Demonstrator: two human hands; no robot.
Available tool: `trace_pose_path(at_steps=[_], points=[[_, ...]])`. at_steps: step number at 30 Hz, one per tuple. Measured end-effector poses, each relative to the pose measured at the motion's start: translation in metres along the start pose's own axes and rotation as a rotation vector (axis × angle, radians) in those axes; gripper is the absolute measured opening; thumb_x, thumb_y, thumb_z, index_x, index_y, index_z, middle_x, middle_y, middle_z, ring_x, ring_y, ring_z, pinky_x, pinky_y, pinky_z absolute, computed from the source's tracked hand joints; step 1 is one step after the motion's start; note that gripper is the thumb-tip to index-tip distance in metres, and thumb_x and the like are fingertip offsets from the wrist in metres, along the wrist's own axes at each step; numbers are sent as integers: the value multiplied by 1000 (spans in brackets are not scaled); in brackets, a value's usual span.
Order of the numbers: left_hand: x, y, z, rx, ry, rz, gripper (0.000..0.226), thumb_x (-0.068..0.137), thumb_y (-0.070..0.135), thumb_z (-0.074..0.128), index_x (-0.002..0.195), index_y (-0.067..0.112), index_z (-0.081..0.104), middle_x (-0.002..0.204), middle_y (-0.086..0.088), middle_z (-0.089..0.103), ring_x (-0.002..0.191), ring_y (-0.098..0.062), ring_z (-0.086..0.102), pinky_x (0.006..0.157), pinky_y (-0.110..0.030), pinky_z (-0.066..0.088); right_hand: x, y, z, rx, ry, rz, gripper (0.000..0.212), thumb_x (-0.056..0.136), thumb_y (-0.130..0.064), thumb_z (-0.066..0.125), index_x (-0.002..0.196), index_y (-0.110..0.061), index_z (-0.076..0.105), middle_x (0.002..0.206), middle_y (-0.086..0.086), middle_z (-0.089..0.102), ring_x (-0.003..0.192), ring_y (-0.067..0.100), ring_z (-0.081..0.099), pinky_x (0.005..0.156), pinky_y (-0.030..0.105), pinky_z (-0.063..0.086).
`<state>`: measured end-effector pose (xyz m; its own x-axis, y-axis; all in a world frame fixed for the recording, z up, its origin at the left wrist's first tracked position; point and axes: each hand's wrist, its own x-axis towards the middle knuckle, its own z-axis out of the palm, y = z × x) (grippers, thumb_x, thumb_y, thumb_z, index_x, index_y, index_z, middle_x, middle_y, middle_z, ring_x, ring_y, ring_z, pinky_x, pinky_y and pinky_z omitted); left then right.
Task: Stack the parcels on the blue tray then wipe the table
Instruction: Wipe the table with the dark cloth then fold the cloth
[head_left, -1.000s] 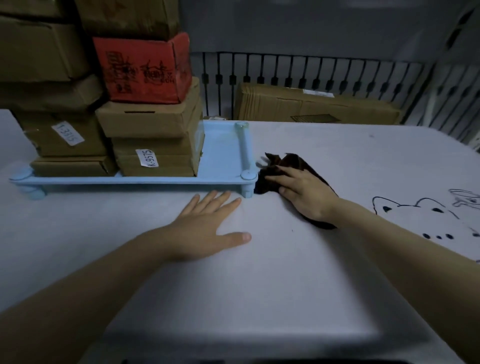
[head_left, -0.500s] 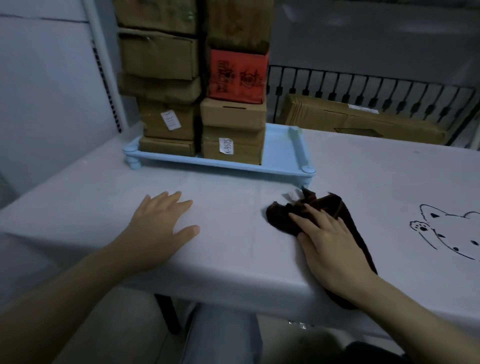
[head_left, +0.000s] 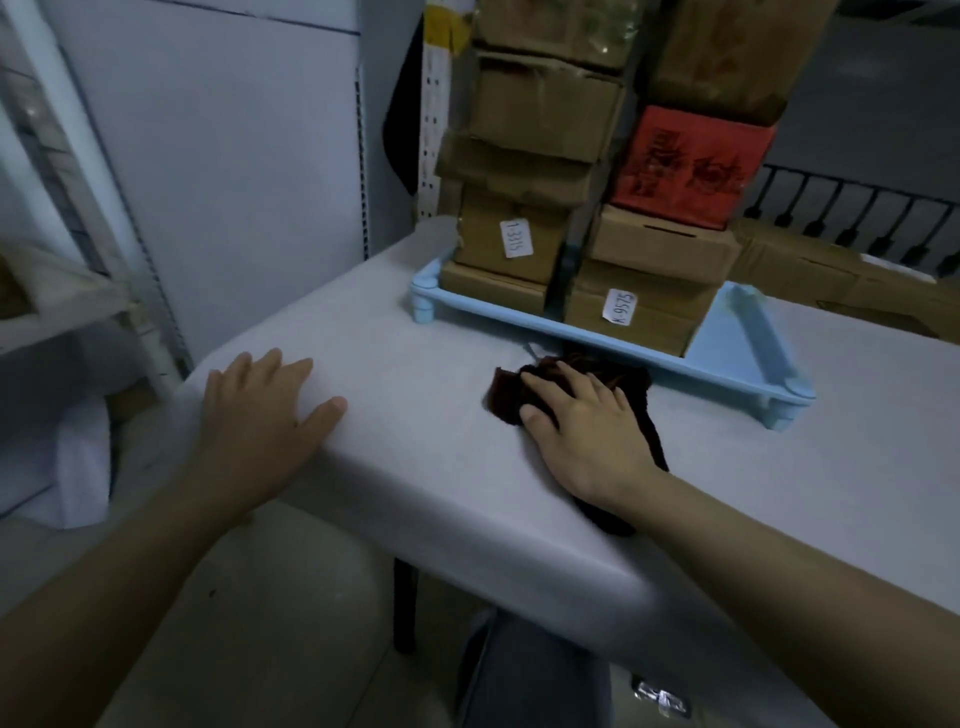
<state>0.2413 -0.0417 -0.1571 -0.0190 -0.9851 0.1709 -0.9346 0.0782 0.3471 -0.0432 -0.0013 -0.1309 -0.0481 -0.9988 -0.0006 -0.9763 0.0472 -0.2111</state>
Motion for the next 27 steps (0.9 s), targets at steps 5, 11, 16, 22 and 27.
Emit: trace_pose_path(at_steps=[5, 11, 16, 22, 27], points=[[9, -29, 1, -58, 20, -173, 106, 78, 88, 26, 152, 13, 32, 162, -19, 19, 148, -41, 15, 120, -52, 11, 28, -58, 10, 15, -51, -149, 53, 104, -50, 29, 155, -39, 26, 168, 1, 13, 153, 29, 10, 124, 50, 4], [7, -32, 12, -114, 93, -161, 73, 97, 55, 39, 155, 11, 27, 164, -16, 13, 149, -36, 13, 120, -48, 15, 65, -121, 25, 30, -107, -319, 54, 103, -49, 34, 155, -37, 27, 168, 4, 13, 153, 29, 10, 124, 49, 3], [4, -28, 16, -108, 126, -148, 65, 101, 46, 33, 154, 10, 27, 164, -18, 13, 149, -37, 13, 120, -49, 15, 101, -156, 32, 49, -110, -356, 57, 101, -54, 35, 155, -36, 27, 167, 5, 12, 153, 29, 10, 124, 47, 1], [1, -26, 18, -187, 131, -137, 64, 103, 40, 29, 156, 5, 18, 165, -17, 7, 151, -32, 6, 123, -45, 9, 134, -179, 37, 65, -128, -403, 57, 100, -54, 37, 153, -35, 32, 167, 4, 13, 152, 30, 11, 123, 49, 1], [4, -29, 10, -542, 184, -142, 70, 91, 57, 24, 139, 9, 43, 144, -18, 45, 135, -36, 38, 114, -55, 29, 118, -176, 34, 69, -92, -667, 44, 102, -44, 42, 145, -40, 47, 162, -5, 31, 147, 21, 27, 119, 48, 18]])
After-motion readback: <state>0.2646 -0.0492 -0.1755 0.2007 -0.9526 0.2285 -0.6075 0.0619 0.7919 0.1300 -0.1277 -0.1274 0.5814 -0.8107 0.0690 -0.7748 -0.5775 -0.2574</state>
